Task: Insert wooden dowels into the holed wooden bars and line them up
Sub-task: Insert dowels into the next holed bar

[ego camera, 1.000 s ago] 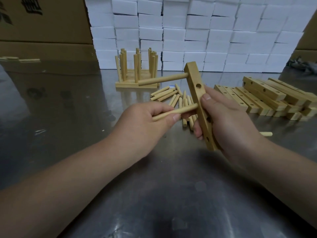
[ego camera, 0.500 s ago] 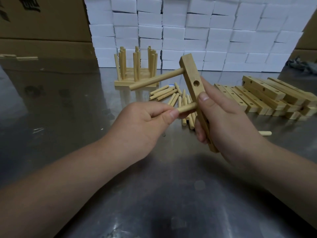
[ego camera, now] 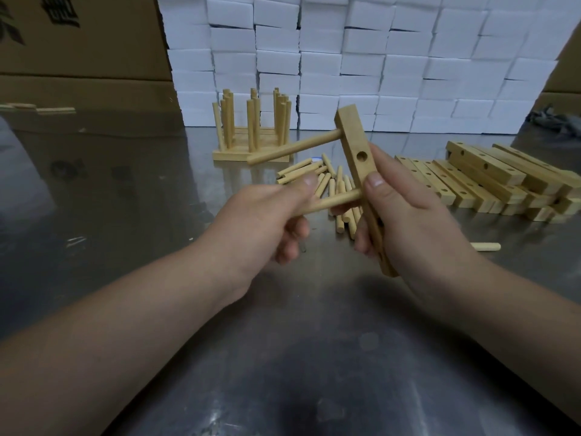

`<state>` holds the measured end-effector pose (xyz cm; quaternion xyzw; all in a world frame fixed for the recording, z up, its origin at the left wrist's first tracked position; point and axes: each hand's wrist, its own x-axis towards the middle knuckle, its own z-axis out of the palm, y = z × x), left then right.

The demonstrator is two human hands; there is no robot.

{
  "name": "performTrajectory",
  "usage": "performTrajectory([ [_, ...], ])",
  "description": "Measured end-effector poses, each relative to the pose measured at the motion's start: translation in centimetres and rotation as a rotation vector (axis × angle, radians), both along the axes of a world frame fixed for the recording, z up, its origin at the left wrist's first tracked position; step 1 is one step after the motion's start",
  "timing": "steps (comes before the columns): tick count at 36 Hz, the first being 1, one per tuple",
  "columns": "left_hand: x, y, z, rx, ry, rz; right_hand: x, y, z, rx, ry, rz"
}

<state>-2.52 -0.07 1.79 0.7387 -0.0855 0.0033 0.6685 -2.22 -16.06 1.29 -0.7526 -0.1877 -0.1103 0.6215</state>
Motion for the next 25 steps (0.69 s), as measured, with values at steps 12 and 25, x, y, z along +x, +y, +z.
performTrajectory([
  [12, 0.7, 1.2, 0.9, 0.047, -0.31, 0.249, -0.2, -0.8, 1.0, -0.015, 0.135, 0.039],
  [25, 0.4, 1.3, 0.5, 0.416, -0.402, 0.178, -0.3, -0.6, 0.8, -0.05, 0.245, 0.069],
])
